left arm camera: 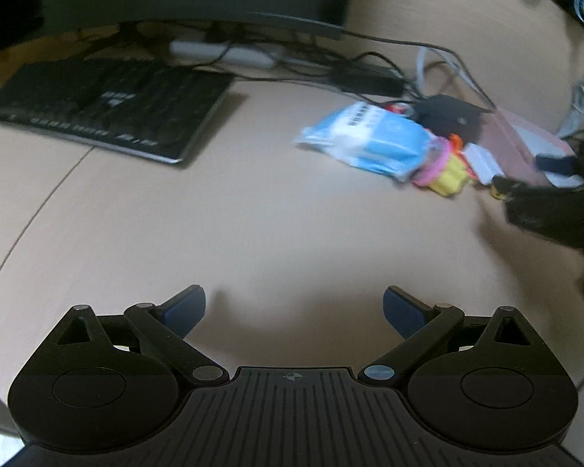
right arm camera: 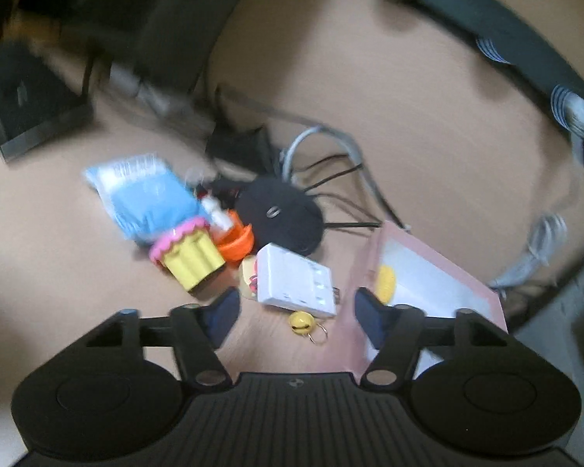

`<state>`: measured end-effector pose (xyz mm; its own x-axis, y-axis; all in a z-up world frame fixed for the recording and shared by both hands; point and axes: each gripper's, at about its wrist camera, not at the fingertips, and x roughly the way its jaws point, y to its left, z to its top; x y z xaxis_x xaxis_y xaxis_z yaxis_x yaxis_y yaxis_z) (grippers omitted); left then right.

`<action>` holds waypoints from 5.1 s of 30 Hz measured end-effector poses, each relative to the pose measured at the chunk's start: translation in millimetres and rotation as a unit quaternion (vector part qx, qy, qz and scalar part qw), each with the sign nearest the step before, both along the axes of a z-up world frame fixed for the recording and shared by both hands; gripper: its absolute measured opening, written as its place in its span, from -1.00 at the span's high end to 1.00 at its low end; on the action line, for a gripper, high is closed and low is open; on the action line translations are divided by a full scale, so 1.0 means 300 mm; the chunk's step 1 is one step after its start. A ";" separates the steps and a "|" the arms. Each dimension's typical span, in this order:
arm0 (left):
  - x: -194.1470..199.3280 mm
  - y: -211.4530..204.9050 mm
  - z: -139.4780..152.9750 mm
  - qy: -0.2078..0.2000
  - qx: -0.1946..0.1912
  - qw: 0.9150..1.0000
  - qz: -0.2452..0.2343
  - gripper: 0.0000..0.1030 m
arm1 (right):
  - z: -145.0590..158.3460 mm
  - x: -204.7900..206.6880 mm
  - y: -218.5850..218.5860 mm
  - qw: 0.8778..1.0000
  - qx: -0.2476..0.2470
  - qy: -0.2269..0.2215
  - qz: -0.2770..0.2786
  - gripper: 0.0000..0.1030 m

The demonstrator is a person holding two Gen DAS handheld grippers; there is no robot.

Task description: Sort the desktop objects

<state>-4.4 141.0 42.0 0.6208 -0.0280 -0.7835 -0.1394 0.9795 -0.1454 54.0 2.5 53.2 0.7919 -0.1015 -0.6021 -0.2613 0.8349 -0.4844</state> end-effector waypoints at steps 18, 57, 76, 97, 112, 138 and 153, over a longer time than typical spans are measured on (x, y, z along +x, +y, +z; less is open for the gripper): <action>0.018 -0.057 -0.006 0.009 -0.016 1.000 -0.013 -0.95 | 0.159 -0.147 -0.154 0.977 0.204 0.056 -0.003 0.67; 0.221 -0.687 0.052 0.009 0.009 0.997 -0.082 -0.95 | -0.072 -0.379 -0.617 0.977 0.211 0.011 -0.027 -0.58; 0.330 -0.918 -0.027 0.038 0.077 0.991 -0.098 -0.61 | -0.108 -0.505 -0.697 0.973 0.230 0.011 0.001 -0.73; 0.200 -0.878 -0.005 0.087 -0.017 0.980 -0.181 0.02 | -0.120 -0.496 -0.668 0.980 0.198 0.026 -0.010 -0.80; 0.179 -0.603 0.064 0.030 0.015 0.996 -0.084 -0.83 | -0.117 -0.362 -0.435 0.978 0.205 0.026 -0.015 -1.00; 0.212 -0.469 0.003 0.013 0.009 0.997 -0.070 -0.88 | -0.059 -0.440 -0.587 0.982 0.154 0.025 -0.109 -0.82; 0.134 -0.335 0.013 0.007 -0.009 0.999 -0.033 -0.93 | -0.045 -0.408 -0.469 0.977 0.198 0.068 -0.034 -0.89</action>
